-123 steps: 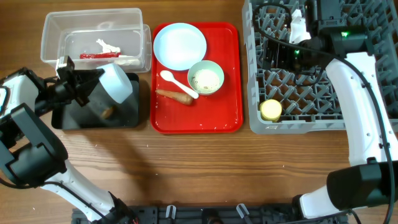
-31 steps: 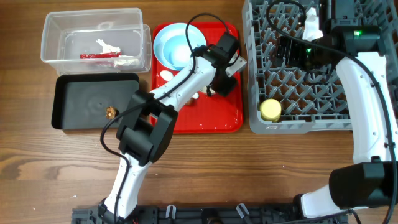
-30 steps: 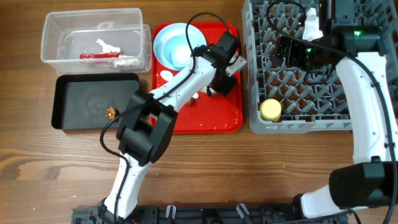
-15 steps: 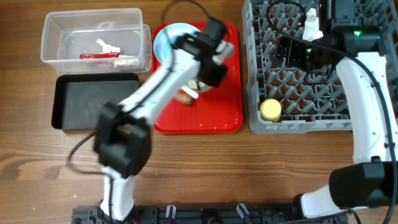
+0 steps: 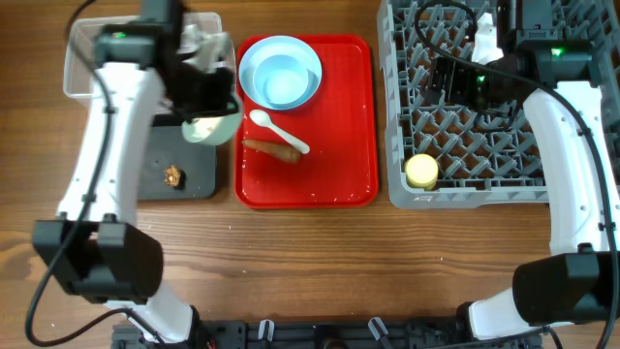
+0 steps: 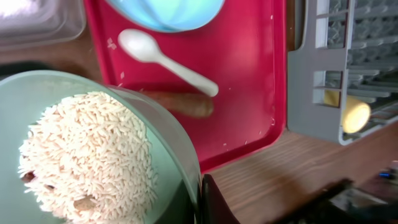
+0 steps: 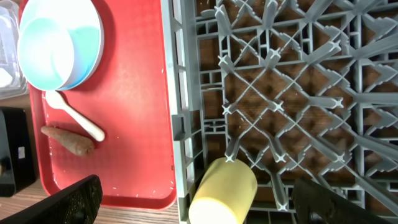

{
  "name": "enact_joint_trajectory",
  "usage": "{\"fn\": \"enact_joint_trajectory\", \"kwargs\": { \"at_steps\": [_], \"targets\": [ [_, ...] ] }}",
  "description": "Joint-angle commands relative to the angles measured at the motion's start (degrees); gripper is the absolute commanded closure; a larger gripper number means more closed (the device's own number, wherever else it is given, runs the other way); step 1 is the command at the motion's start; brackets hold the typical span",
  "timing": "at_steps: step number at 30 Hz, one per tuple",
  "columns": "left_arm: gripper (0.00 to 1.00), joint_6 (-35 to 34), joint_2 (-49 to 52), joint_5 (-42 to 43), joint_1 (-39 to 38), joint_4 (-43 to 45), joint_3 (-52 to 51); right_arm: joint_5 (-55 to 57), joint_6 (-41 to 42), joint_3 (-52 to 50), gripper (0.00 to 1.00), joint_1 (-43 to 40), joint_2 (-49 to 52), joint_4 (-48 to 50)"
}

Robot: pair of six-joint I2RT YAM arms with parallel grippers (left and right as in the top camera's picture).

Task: Sort waste into correct bins and load items into the dishwasher rack
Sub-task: 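Tilt the green bowl with the left gripper to pour rice into black tray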

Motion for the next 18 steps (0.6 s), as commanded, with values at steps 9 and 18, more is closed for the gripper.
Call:
{"fn": "enact_joint_trajectory", "kwargs": {
  "at_steps": [9, 18],
  "targets": [
    [0.96, 15.9, -0.6, 35.3, 23.0, 8.7, -20.3, 0.5, -0.7, 0.9, 0.01, -0.2, -0.9, 0.1],
    [0.96, 15.0, -0.1, 47.1, 31.5, 20.6, -32.1, 0.5, -0.7, 0.9, 0.00, -0.2, -0.9, 0.0]
  ]
}}
